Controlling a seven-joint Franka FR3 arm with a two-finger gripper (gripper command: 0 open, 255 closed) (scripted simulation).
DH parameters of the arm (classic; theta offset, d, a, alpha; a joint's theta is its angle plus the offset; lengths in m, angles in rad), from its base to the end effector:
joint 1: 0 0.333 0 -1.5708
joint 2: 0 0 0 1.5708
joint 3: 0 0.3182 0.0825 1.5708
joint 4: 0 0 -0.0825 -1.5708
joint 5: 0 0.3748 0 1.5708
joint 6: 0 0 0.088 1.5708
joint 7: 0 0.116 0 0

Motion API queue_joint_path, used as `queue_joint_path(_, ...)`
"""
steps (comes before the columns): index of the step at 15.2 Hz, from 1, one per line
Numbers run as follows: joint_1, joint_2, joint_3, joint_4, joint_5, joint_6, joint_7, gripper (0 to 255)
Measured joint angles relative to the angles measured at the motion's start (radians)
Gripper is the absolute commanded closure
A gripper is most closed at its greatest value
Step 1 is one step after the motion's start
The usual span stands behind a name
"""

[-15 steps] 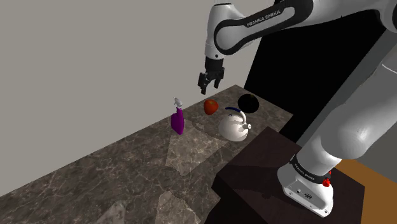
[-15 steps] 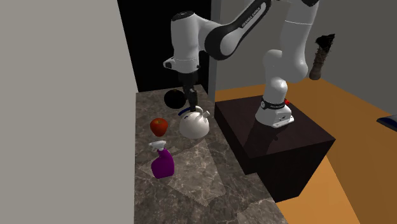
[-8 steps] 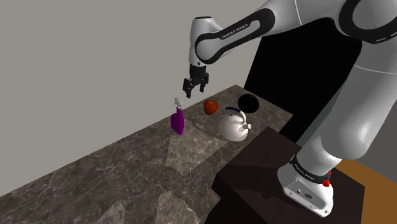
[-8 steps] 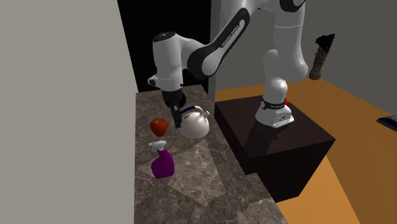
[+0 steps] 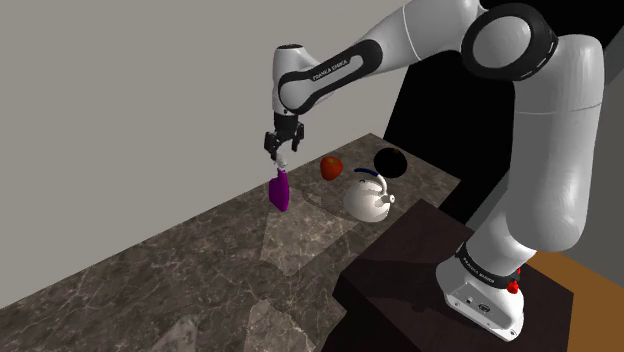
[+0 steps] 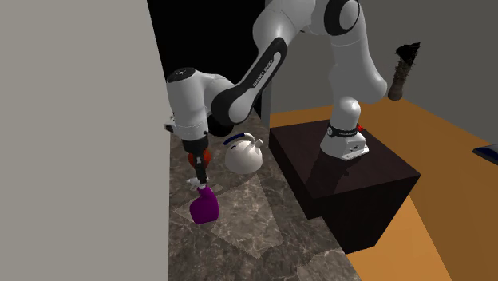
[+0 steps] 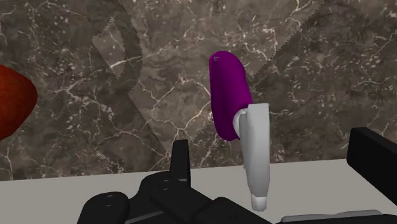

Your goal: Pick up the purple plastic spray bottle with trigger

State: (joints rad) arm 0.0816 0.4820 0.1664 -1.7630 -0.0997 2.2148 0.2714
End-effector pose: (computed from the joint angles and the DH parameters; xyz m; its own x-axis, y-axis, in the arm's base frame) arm 0.6329 0.1469 0.2922 0.9996 0.0196 -0.0210 0.0197 -0.9998 0.0074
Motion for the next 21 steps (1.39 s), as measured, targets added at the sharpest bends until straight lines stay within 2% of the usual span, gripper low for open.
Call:
queue_joint_path(7, 0.007, 0.069, -0.008, 0.010, -0.013, 0.059, 0.008, 0)
queue_joint_path(8, 0.007, 0.073, -0.008, 0.010, -0.013, 0.062, 0.008, 255)
queue_joint_path(21, 0.007, 0.060, -0.006, 0.015, -0.011, 0.045, 0.007, 255)
